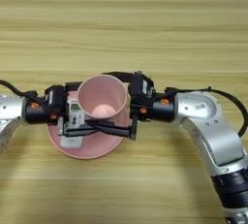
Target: Move the objects on the table
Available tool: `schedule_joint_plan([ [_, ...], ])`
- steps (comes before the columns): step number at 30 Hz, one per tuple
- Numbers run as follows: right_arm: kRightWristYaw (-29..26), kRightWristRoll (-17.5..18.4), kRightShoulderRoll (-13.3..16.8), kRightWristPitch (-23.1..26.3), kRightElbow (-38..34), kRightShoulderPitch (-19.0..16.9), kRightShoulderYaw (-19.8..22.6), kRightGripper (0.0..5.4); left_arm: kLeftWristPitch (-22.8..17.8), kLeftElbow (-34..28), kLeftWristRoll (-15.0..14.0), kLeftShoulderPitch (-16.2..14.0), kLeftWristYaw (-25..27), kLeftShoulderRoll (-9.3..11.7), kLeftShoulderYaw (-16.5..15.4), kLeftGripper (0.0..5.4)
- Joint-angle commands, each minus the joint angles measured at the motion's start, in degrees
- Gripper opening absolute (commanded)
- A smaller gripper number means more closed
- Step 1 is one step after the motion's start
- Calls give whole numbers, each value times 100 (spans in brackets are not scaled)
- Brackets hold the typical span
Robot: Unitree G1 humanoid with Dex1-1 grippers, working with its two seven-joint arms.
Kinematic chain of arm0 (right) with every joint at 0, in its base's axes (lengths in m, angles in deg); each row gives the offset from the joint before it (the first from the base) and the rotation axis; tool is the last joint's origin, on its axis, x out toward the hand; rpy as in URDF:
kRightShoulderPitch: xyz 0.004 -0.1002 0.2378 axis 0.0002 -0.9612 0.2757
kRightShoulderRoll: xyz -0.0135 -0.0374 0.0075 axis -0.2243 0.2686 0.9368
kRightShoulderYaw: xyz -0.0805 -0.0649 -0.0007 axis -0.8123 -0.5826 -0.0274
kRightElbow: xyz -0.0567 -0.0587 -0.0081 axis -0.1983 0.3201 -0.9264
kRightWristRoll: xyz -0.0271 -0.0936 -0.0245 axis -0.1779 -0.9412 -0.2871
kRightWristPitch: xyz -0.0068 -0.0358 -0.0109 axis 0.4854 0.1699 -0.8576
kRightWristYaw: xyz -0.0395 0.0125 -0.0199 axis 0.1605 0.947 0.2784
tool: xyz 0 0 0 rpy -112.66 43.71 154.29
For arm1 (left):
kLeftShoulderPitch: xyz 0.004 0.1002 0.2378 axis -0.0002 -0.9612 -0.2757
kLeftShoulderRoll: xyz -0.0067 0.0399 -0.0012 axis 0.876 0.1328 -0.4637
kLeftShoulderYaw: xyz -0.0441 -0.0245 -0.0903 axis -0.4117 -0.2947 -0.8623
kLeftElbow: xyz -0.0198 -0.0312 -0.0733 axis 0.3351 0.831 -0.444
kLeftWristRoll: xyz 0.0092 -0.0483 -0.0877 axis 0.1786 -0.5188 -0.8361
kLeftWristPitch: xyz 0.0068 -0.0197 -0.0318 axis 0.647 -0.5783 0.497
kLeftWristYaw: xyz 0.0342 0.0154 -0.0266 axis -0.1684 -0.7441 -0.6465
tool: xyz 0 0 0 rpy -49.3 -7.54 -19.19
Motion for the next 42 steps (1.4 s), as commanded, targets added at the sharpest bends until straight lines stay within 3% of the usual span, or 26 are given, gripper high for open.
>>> schedule_joint_plan([
  [1,44,-57,28,-21,18,37,-25,540,63,-15,39,-14,11,5,58,406],
  [13,52,-35,17,-46,-16,15,-10,540,46,60,52,12,-73,-17,16,406],
  [18,42,-23,35,-56,-77,-14,-13,540,119,542,292,223,-446,-136,-87,406],
  [23,80,-43,57,-83,-62,-23,-16,540,215,600,276,254,-508,-205,-167,406],
  [42,117,-24,126,-244,338,3,367,540,260,472,172,183,-460,-137,-418,406],
])
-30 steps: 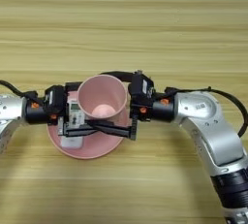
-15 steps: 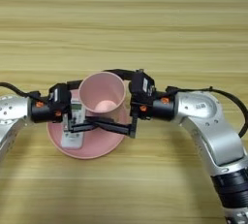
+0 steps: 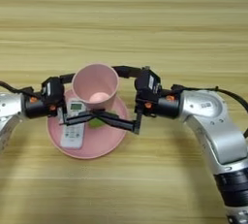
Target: Move the objects on the table
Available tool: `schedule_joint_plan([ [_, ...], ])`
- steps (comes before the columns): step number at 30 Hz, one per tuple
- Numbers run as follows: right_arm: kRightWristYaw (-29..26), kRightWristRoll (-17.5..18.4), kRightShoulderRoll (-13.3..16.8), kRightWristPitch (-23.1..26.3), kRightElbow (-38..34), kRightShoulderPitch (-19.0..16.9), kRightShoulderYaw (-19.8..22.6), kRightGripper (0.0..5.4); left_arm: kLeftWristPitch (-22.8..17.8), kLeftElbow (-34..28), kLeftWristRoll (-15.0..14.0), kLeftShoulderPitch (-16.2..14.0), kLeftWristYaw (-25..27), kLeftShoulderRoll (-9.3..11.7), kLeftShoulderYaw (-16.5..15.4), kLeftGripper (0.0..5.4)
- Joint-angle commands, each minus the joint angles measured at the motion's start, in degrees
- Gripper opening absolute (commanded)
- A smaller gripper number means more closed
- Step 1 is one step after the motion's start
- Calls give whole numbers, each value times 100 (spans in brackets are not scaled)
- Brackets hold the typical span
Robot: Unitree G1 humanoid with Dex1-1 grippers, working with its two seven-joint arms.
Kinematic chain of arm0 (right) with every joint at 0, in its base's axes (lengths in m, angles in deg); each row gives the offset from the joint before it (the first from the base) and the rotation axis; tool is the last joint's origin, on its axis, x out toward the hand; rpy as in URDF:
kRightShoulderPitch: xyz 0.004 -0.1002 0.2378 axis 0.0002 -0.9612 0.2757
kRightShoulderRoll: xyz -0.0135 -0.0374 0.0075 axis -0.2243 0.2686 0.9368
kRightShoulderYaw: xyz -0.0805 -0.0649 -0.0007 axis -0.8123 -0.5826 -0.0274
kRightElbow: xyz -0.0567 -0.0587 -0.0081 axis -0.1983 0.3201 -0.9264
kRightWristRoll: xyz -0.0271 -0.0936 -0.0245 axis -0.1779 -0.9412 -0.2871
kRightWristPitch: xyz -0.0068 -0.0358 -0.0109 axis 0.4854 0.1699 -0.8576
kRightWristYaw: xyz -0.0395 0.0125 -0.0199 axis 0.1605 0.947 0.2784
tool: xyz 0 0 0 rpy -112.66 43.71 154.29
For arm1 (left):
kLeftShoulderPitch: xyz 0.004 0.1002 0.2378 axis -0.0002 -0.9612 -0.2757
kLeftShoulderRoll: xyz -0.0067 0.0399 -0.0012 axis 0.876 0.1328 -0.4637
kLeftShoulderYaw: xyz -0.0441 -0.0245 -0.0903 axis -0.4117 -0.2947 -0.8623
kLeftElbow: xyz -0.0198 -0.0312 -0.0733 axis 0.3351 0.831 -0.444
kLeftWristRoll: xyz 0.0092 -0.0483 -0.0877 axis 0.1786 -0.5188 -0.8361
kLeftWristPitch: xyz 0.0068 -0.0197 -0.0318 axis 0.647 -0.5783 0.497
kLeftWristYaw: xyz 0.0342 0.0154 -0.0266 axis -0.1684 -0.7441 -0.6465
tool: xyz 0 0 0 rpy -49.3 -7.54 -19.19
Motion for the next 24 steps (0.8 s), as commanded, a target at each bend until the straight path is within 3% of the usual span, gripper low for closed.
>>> schedule_joint_plan([
  [1,-12,1,93,-113,147,9,156,540,10,-37,-45,78,-11,57,-66,406],
  [7,21,58,110,-206,399,49,423,540,34,170,-33,179,-119,80,-238,406],
  [15,99,195,89,-320,834,166,881,540,83,861,232,520,-738,63,-518,406],
  [19,383,75,-119,-415,1169,314,931,540,-53,1543,422,957,-1639,-99,-845,406],
  [24,1456,-327,-600,-569,1961,835,1024,540,-252,2562,590,1560,-2901,-266,-1303,406],
])
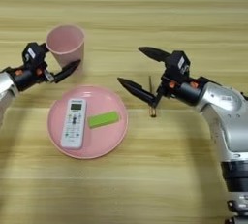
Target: Move the objects on the table
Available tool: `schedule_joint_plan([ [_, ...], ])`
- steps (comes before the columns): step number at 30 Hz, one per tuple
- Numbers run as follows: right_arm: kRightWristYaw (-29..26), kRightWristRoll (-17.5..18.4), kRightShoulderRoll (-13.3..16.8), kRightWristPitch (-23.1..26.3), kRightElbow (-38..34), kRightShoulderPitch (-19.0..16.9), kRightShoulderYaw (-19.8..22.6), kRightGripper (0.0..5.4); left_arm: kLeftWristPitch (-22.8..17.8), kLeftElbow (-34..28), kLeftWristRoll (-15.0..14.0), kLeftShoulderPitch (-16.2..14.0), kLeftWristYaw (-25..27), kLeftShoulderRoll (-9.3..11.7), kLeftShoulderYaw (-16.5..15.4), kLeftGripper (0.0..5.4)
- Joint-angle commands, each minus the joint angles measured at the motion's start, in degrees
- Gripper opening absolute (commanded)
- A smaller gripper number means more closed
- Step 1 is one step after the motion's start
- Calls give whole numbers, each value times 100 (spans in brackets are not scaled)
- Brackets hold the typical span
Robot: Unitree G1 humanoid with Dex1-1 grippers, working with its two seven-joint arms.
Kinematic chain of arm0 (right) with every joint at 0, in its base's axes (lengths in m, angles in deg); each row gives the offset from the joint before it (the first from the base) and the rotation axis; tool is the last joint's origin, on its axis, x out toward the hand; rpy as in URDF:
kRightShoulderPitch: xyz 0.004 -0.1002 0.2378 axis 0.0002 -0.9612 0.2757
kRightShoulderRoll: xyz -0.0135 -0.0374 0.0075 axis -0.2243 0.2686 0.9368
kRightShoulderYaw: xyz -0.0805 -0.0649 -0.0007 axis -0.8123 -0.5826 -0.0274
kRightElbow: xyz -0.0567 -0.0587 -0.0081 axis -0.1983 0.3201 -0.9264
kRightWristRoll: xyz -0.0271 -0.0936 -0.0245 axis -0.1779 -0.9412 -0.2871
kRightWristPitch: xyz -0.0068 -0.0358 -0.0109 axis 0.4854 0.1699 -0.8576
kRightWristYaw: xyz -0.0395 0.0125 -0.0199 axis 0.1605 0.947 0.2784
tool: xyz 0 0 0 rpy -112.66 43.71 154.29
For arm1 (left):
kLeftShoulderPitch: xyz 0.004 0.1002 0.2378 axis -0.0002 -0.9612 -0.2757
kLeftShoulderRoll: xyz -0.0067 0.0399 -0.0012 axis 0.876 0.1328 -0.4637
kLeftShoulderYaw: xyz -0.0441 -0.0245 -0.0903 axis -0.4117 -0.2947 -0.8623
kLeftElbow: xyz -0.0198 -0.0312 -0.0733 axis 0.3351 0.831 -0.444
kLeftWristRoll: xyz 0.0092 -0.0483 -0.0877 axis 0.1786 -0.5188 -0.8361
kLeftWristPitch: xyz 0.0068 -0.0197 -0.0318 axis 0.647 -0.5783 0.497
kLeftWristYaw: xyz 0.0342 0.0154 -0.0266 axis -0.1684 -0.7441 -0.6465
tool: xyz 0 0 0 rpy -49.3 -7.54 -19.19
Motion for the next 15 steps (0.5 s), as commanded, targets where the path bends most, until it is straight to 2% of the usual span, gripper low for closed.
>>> schedule_joint_plan([
  [1,778,-295,-339,-99,571,481,132,540,-234,702,143,472,-801,-82,-335,406],
  [4,1443,-466,-607,-187,1067,816,255,540,-282,987,164,591,-1045,-168,-397,406],
  [8,2069,-693,-838,-425,1551,1095,349,540,-384,1307,267,678,-1306,-289,-349,406],
  [13,2667,-1057,-1044,-888,2159,1249,361,540,-627,1386,357,579,-1261,-410,-229,406],
  [15,2969,-1304,-1110,-1206,2615,1321,343,540,-731,1451,427,537,-1303,-429,-178,406],
])
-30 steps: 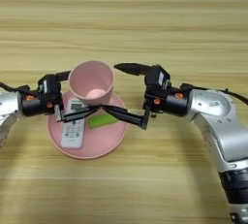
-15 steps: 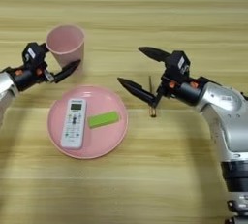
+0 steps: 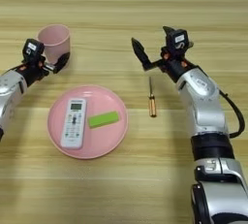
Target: Move the objects on the table
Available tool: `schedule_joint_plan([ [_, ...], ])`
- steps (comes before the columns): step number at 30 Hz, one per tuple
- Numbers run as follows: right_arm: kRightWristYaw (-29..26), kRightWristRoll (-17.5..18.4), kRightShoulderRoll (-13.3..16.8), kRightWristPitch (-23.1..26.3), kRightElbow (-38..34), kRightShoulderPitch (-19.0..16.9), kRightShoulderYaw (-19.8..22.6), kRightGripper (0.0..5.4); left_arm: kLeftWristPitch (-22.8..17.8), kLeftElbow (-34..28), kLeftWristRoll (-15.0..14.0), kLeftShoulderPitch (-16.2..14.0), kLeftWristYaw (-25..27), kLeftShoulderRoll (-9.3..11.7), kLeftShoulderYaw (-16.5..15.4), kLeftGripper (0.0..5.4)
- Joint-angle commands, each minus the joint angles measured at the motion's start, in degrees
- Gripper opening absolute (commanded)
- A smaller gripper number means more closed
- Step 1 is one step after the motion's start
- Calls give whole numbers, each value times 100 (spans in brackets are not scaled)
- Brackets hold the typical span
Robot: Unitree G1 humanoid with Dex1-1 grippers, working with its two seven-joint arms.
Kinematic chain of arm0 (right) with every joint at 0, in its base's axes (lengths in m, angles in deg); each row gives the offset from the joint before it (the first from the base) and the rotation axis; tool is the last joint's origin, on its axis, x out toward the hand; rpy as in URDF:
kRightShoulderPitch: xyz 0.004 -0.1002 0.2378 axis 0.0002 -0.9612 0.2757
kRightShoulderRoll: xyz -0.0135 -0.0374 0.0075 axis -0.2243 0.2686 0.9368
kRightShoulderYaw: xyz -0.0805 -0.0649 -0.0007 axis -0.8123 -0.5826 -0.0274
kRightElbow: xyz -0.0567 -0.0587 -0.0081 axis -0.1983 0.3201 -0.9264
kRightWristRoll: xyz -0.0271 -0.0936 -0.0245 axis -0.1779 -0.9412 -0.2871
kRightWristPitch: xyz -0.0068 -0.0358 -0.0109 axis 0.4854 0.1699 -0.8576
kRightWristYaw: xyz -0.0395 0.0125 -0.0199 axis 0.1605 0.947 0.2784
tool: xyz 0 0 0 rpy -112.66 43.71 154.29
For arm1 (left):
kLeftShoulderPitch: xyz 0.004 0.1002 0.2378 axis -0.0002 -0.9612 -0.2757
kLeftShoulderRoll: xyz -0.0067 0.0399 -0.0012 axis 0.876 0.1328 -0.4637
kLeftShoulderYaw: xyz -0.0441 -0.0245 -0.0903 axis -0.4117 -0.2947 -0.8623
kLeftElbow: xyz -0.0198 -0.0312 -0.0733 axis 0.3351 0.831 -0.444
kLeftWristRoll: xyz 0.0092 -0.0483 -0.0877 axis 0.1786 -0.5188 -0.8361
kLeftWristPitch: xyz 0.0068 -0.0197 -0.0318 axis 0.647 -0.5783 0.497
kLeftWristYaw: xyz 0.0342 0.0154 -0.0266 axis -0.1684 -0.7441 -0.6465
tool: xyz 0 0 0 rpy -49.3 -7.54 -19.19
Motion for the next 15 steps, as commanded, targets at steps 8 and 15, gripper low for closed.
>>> schedule_joint_plan([
  [8,844,-314,-375,-1342,1931,548,306,540,-338,322,316,-115,-94,-127,147,406],
  [15,852,-277,-397,-1793,2448,706,437,540,-323,401,369,-178,-121,-156,153,406],
])
